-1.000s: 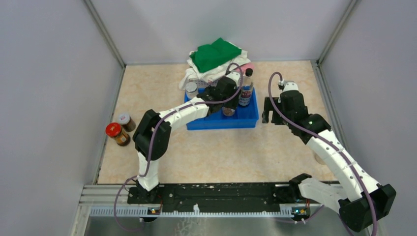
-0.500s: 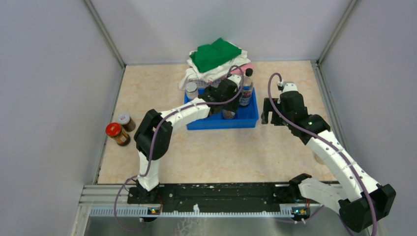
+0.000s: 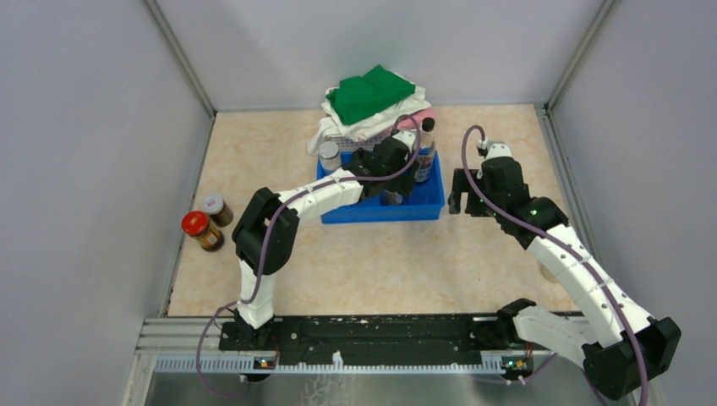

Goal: Organize the condiment bottles
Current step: Place the bottle in the storage box, then pick up the bottle from the corner of the board, then place the bottle in the storage box, then pick up the bottle from the center of the board.

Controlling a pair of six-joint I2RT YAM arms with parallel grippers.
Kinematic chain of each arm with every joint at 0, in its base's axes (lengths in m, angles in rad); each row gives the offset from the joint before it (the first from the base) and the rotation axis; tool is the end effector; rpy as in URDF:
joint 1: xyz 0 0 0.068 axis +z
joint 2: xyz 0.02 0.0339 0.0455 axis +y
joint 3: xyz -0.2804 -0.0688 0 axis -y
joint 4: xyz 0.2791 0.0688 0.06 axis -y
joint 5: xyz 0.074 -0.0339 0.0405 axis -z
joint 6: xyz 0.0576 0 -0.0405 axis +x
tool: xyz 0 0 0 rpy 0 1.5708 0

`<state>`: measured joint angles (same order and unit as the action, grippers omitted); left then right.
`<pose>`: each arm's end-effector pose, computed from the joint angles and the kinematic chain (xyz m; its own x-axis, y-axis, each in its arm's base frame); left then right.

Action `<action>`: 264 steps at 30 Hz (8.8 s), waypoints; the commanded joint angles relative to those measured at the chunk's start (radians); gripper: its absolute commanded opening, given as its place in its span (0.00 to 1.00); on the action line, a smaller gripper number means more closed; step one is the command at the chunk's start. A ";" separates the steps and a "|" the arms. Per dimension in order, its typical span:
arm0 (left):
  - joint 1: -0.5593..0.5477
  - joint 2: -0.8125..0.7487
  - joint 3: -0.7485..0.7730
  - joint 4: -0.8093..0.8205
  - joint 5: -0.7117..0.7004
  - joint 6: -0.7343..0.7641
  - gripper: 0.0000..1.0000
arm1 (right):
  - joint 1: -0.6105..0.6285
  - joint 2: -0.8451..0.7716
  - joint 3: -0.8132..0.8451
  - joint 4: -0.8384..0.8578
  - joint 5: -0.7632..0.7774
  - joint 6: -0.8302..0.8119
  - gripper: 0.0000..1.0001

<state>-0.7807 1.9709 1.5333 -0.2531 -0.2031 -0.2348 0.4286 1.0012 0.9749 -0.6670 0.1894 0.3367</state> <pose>0.3691 -0.3492 0.2247 -0.5748 0.2487 -0.7795 0.4577 0.8875 -0.0543 0.2317 0.0939 0.3188 -0.6400 0.0643 -0.7657 -0.0689 0.9877 0.1405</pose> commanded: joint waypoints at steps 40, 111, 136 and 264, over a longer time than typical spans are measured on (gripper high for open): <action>0.017 -0.310 -0.149 -0.006 0.069 0.037 0.99 | -0.496 0.061 -0.015 -0.677 0.410 0.782 0.99; 0.051 -0.474 -0.251 -0.088 -0.076 0.052 0.99 | -0.339 0.580 0.231 -0.159 0.358 0.393 0.00; 0.300 -0.651 -0.324 -0.179 -0.044 0.047 0.99 | -0.036 0.359 0.480 -0.031 0.203 -0.047 0.00; 1.028 -0.371 -0.306 -0.541 -0.627 -0.694 0.99 | 0.230 0.299 0.153 0.027 0.123 -0.045 0.86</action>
<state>0.2367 1.5761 1.1595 -0.8452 -0.8429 -0.9493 0.6521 1.2961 1.1393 -0.6724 0.3260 0.2909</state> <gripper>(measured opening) 0.987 0.865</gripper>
